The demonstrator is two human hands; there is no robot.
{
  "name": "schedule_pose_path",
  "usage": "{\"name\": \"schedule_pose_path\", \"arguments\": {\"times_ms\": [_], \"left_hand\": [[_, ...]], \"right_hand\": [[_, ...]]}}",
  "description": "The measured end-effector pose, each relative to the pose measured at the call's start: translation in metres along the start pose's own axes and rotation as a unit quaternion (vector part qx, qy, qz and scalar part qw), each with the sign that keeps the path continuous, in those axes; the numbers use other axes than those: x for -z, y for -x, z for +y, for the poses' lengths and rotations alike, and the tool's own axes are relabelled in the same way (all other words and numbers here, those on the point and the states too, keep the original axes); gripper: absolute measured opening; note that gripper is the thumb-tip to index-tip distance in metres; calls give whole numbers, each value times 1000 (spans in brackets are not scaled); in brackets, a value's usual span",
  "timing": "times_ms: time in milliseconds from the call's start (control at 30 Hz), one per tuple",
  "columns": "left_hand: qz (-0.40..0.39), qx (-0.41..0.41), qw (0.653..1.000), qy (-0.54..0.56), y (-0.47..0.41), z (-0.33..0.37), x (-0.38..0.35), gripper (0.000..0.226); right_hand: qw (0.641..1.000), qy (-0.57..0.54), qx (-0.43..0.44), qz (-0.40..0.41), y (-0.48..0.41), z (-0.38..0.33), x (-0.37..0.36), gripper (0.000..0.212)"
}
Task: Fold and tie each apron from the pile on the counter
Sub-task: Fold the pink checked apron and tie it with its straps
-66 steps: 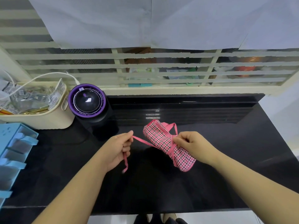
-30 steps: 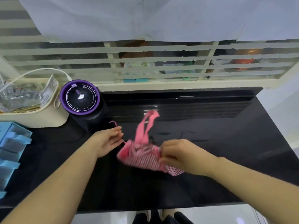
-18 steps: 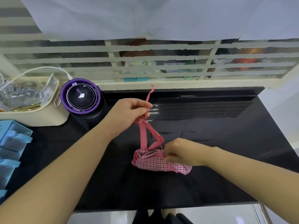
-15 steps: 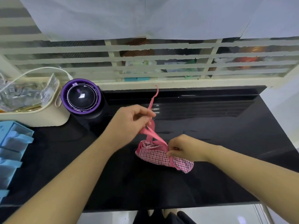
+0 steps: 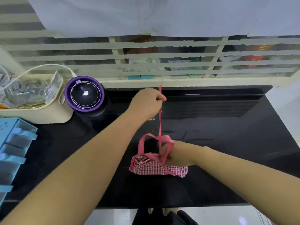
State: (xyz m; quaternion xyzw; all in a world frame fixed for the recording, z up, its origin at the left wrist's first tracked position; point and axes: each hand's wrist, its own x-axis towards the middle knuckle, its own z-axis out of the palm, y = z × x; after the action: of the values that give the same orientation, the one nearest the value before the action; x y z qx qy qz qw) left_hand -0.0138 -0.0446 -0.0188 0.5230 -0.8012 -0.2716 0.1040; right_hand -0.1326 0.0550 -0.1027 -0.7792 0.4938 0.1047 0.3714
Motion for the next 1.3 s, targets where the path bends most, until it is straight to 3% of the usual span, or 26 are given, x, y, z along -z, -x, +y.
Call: {"name": "schedule_pose_path", "arguments": {"times_ms": [67,133,200,400,533,633,800,900,1000,1100,1167,1233,1300], "left_hand": [[-65,23,997,-44,-12,-4,-6,22],[-101,32,994,-6,-13,1,-17,37],[-89,8,994,65,-5,18,-28,44],[-9,-103,979,178,45,43,-44,18],[16,13,932,363,67,12,-40,14],[1,72,918,391,86,-15,-37,17],[-102,100,947,286,106,-38,-22,21],[-219,111,965,93,108,-25,-20,20],[-291,62,932,-209,99,-18,-25,31],[-289,-9,888,-358,88,-13,-26,22],[-268,-81,894,-350,80,-4,-24,29],[-265,-131,924,-243,75,6,-28,33],[-263,-122,952,-98,72,9,-41,35]], "right_hand": [[1000,29,-2,-5,-2,-6,1,34],[999,41,-4,-22,-4,-12,4,35],[998,39,-10,-41,-6,-15,6,38],[999,5,-20,-40,1,-6,8,30],[1000,3,-20,-19,12,8,3,36],[999,10,-36,-11,20,22,-2,38],[997,42,-57,0,21,36,-1,42],[990,133,-50,3,13,34,2,38],[975,218,-36,3,8,25,5,34],[969,243,-33,-18,3,24,7,36],[967,252,-30,-17,0,23,6,34],[974,228,4,15,-3,20,7,30],[983,181,17,38,-3,19,10,29]]}}
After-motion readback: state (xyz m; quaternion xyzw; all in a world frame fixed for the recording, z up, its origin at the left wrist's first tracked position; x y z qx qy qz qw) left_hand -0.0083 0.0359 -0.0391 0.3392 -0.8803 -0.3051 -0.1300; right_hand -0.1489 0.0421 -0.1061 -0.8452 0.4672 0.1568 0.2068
